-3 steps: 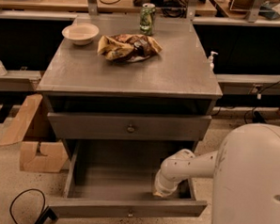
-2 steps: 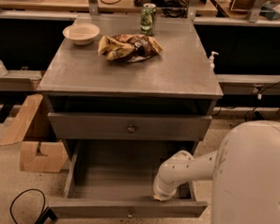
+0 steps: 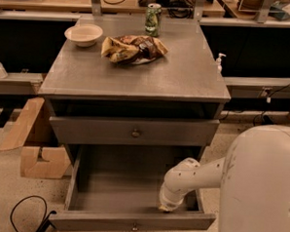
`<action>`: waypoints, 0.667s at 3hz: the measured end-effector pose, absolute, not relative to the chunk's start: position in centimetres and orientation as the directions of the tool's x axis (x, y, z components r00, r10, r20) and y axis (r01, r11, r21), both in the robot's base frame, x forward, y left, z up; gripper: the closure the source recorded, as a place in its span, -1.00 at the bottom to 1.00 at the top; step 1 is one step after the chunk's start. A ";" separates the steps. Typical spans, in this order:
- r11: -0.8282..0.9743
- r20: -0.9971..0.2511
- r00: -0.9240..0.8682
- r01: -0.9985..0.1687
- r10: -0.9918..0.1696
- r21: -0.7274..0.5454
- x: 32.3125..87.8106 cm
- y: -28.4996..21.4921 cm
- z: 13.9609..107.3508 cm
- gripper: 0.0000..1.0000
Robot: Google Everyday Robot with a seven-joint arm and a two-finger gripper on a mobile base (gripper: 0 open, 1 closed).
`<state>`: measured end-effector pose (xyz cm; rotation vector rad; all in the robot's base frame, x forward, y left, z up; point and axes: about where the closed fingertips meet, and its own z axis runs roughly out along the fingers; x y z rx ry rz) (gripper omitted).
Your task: Open middle drawer
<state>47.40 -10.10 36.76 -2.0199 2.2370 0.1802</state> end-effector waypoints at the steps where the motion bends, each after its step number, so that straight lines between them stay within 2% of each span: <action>1: 0.108 -0.166 -0.113 -0.993 -0.980 0.037 45.7 -10.1 37.2 1.00; 2: 0.108 -0.166 -0.113 -0.993 -0.980 0.037 45.8 -10.1 37.2 1.00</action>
Offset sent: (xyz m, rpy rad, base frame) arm -0.2245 0.0064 0.0598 0.0657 0.3466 -0.0117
